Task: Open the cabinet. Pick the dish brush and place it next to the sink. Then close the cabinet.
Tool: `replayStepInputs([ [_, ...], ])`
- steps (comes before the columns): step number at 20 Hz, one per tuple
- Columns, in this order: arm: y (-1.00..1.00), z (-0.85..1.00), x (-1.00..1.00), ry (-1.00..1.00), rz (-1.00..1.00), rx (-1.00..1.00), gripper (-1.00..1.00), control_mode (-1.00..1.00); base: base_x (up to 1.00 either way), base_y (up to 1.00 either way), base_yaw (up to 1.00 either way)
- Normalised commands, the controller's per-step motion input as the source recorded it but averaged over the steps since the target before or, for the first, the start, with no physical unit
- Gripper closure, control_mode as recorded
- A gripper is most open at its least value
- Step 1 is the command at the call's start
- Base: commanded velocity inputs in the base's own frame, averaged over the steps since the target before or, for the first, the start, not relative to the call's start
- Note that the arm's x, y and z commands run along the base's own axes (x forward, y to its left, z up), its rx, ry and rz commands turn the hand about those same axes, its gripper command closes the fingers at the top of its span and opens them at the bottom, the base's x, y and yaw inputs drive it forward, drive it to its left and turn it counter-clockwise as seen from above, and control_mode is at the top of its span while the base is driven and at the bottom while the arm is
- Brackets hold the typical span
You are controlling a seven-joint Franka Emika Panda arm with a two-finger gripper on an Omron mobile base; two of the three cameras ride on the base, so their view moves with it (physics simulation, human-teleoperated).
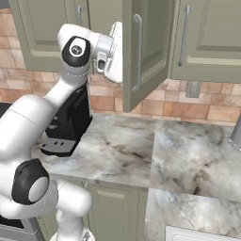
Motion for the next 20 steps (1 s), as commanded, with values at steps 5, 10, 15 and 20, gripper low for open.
replayStepInputs([
  [5, -0.61, -0.02, -0.30, 0.00, -0.11, 0.14, -1.00, -1.00, 0.00, 0.00, 0.00],
  [10, -0.66, -0.01, -0.25, 0.00, -0.07, 0.12, -1.00, -1.00, 0.00, 0.00, 0.00],
  [15, -0.60, 0.00, -0.19, 0.00, -0.04, 0.07, -1.00, -1.00, 0.00, 0.00, 0.00],
  [20, -0.47, 0.00, -0.14, 0.00, -0.01, 0.05, -1.00, -1.00, 0.00, 0.00, 0.00],
])
